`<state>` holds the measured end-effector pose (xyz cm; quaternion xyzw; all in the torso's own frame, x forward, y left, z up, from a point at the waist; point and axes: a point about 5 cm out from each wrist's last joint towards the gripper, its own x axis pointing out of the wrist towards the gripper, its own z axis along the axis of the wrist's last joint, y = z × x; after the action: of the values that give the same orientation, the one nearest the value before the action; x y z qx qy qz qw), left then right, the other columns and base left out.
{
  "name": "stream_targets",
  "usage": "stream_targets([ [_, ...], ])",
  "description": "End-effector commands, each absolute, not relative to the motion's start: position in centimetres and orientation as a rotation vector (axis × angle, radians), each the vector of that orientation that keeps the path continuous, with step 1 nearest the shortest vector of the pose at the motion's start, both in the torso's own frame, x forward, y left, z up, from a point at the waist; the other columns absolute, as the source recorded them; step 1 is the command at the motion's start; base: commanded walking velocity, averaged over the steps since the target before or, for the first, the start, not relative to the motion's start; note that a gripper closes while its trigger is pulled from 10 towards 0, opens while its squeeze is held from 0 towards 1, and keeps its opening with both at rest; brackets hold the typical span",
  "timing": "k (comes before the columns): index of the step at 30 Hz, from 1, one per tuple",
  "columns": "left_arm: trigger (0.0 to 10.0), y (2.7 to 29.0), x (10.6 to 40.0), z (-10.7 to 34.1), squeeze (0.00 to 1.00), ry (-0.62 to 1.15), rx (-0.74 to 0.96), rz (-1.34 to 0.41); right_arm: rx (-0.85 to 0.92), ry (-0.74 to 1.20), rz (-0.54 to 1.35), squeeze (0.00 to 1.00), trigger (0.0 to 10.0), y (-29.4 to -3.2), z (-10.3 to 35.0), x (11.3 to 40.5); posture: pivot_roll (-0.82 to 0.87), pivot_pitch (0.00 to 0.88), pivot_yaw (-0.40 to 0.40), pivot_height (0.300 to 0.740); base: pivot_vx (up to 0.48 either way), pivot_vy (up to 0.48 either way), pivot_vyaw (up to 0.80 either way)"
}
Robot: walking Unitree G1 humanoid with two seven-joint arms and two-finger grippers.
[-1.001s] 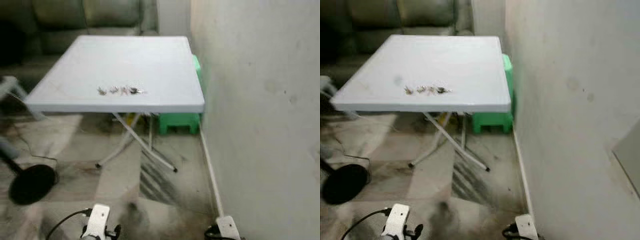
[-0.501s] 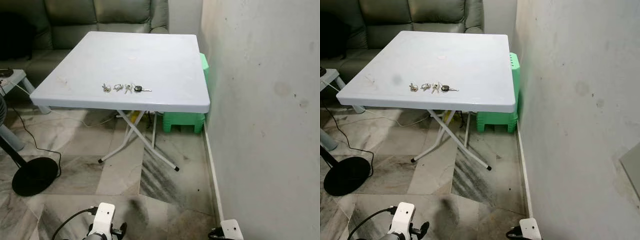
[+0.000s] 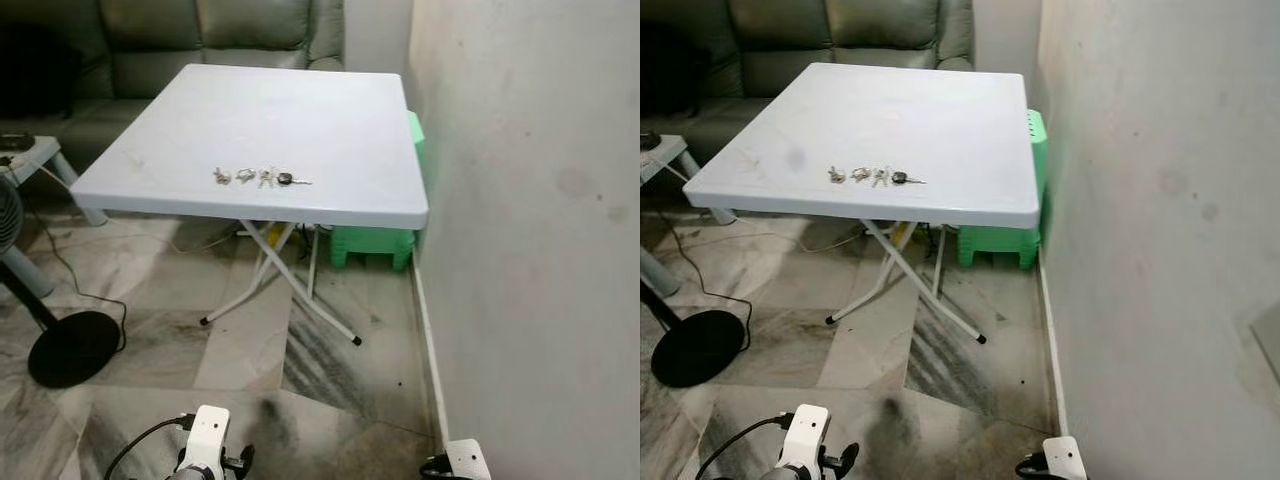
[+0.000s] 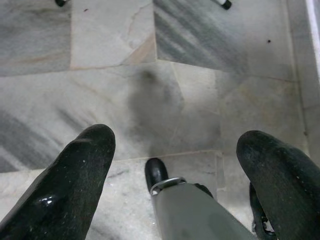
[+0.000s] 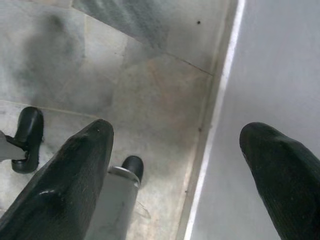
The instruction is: Hang keys on a hook
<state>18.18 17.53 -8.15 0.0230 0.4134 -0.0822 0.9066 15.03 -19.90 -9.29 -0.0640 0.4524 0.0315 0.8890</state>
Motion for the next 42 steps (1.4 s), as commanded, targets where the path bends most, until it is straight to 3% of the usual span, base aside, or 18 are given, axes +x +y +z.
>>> stream_targets([
  [1, 10.0, 17.72, 18.28, -8.11, 0.00, 0.860, 0.042, -0.164, -0.129, 0.936, 0.064, 0.00, 10.0, -19.88, -9.23, 15.18, -0.08, 0.000, 0.004, 0.740, 0.000, 0.292, 0.00],
  [42, 10.0, 17.72, 18.40, -8.09, 0.00, 0.866, 0.048, -0.167, -0.126, 0.935, 0.071, 0.00, 10.0, -19.67, -9.25, 15.20, -0.08, 0.000, 0.004, 0.740, 0.000, 0.349, 0.00],
])
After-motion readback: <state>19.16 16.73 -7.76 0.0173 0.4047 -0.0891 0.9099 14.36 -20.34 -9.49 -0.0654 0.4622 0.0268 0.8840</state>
